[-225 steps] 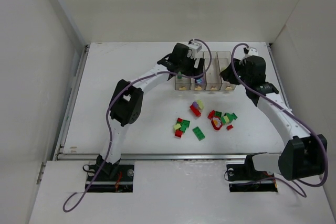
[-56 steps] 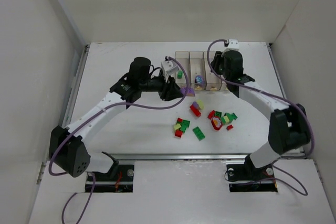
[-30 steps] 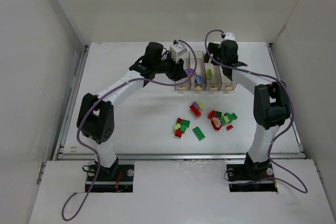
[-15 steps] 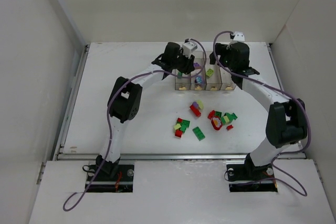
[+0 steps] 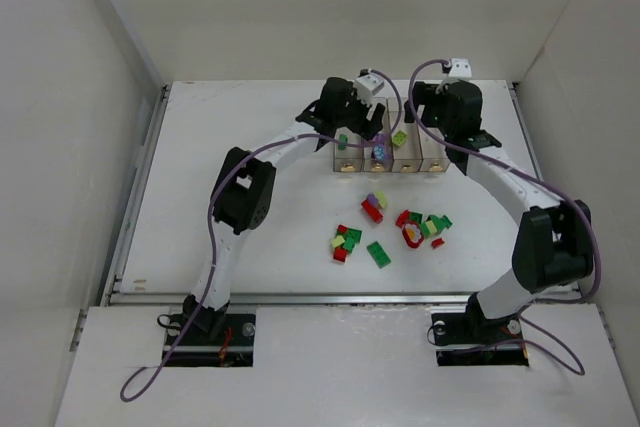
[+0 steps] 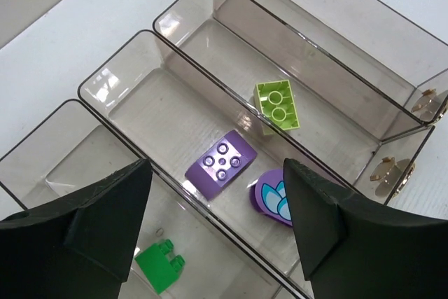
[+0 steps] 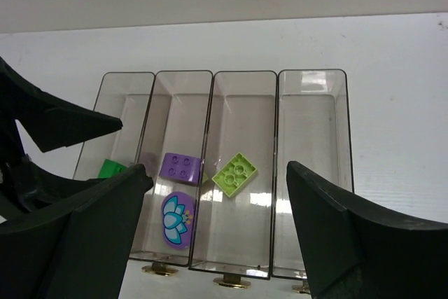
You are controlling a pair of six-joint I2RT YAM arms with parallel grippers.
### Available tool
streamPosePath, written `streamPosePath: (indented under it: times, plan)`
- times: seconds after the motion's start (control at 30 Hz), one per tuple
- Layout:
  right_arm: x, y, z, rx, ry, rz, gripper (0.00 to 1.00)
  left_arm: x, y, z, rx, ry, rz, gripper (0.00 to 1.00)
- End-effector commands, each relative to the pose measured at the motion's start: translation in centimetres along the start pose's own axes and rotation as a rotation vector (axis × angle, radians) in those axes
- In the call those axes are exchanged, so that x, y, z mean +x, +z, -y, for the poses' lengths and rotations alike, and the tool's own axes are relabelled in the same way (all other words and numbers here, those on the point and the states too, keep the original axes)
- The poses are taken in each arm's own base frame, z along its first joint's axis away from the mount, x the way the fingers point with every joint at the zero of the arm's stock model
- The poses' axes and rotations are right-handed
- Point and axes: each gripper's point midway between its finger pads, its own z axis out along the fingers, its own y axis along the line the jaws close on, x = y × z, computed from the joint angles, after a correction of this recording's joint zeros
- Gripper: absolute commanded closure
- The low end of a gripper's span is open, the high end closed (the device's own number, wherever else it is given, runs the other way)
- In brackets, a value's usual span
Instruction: Sort the legos into containers by color
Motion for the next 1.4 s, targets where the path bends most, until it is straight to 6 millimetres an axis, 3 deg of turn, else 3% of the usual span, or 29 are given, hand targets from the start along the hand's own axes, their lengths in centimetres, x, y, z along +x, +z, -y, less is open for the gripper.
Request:
streamPosePath:
  times: [0.0,0.13,0.2,0.27,0.3,0.33,0.4,0.47,0.53,0.63,0.77,0.87,1.03,1.13,1.27,1.37]
  plan:
    - [-3.7,-1.9,0.0,-0.001,-0.006,0.106,0.14,-6.1,-2.7,0.5,-0.006,0.044,0.104,0.27]
    - [-4.4,-3.6,-0.9,-0.05,-0.017,0.117,0.14,-7.7,-5.5,0.0,-0.048,0.038,0.1,0.3]
    - [-3.6,-4.4,-1.7,-0.103,-0.021,0.08,0.14,-8.8,-8.3,0.1,-0.058,0.049,0.091,0.34]
    - [-2.1,-5.6,-1.9,-0.123,-0.023,0.011,0.14,-8.4,-10.6,-0.1,-0.076,0.083,0.048,0.39]
    - [-1.7,-6.1,-2.7,-0.151,-0.027,-0.011,0.14,-8.7,-12.8,0.5,-0.076,0.096,0.043,0.41]
    - [0.5,-6.7,-3.2,-0.166,-0.032,-0.079,0.14,-8.4,-14.1,0.4,-0.083,0.104,0.026,0.41]
    - [1.4,-8.1,-4.3,-0.193,-0.033,-0.104,0.14,-6.3,-17.5,2.0,-0.045,0.152,-0.034,0.43]
    - [3.7,-9.8,-6.3,-0.243,-0.042,-0.159,0.14,-4.1,-19.6,3.5,0.015,0.195,-0.085,0.43]
    - [5.8,-11.0,-8.4,-0.281,-0.041,-0.218,0.14,-0.3,-22.1,5.6,0.075,0.206,-0.162,0.4]
    - [9.0,-12.6,-9.5,-0.274,0.0,-0.34,0.14,2.9,-24.7,6.4,0.051,0.147,-0.202,0.4]
    - [13.5,-15.1,-11.2,-0.259,0.025,-0.485,0.2,4.6,-27.5,7.1,-0.004,0.081,-0.178,0.4]
    - [15.8,-17.0,-11.0,-0.206,0.047,-0.581,0.23,5.5,-29.4,7.2,-0.043,0.085,-0.149,0.39]
    - [21.4,-20.8,-10.9,-0.219,-0.002,-0.822,0.22,6.5,-31.2,6.3,-0.131,0.068,-0.116,0.37]
    - [23.5,-21.4,-10.5,-0.212,-0.018,-0.886,0.17,6.7,-31.8,6.0,-0.174,0.059,-0.081,0.33]
    - [26.1,-20.2,-10.1,-0.206,-0.066,-0.917,0.17,6.7,-32.5,5.3,-0.238,0.021,-0.05,0.26]
    - [28.8,-20.3,-9.1,-0.166,-0.12,-1.004,0.22,7.0,-33.2,5.1,-0.262,0.023,-0.04,0.25]
